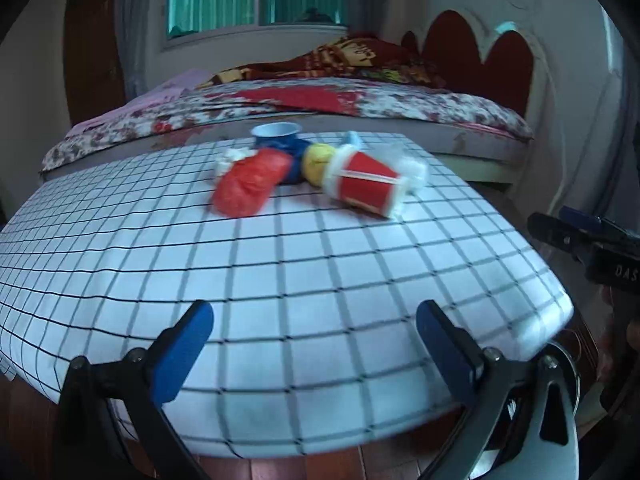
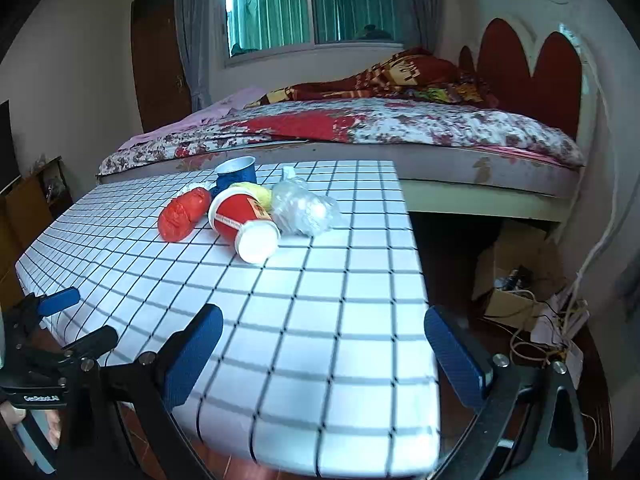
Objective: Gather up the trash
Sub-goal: 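Move both open tools back over the table, then grasp the red plastic bag with the left tool while the right tool grasps the red paper cup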
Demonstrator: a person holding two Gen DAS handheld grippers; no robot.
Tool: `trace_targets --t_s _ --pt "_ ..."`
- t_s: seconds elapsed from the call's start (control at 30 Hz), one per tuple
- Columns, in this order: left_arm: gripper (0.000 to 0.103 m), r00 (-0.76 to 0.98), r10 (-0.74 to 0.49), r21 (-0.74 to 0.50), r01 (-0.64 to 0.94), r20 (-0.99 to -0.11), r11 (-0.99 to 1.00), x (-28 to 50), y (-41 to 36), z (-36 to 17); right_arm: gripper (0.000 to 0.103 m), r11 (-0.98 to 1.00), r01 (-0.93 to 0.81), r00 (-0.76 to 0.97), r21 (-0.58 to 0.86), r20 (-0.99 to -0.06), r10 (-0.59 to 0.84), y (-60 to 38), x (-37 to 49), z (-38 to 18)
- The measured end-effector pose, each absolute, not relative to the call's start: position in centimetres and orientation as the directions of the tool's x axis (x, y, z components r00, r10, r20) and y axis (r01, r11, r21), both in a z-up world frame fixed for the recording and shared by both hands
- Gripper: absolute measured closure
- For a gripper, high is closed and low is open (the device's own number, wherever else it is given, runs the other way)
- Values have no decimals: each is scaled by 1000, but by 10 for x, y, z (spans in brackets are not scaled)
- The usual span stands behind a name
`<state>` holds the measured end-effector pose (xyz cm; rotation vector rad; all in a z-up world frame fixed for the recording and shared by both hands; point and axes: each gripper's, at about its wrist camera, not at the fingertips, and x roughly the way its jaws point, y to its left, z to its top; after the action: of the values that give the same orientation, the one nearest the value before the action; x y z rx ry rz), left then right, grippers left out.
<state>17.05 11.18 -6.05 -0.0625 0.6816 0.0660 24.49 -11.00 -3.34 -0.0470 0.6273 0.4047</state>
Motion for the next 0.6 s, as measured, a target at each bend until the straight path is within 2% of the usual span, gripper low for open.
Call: trace_targets --t_s 0.07,0.13,0.5,0.6 --pt "6 769 45 -44 -95 -638 995 179 124 -62 10 907 -413 713 86 -589 381 -94 258 -35" --pt "7 764 55 -50 -113 -643 992 187 135 -64 14 889 -453 689 70 -605 399 -72 271 -40" --pt "7 746 60 -62 -134 -663 989 237 165 -75 15 827 -561 581 -3 -713 391 -3 346 -70" --pt "7 746 60 -58 -131 -663 990 259 170 -74 15 816 -577 570 6 -713 408 4 362 -70"
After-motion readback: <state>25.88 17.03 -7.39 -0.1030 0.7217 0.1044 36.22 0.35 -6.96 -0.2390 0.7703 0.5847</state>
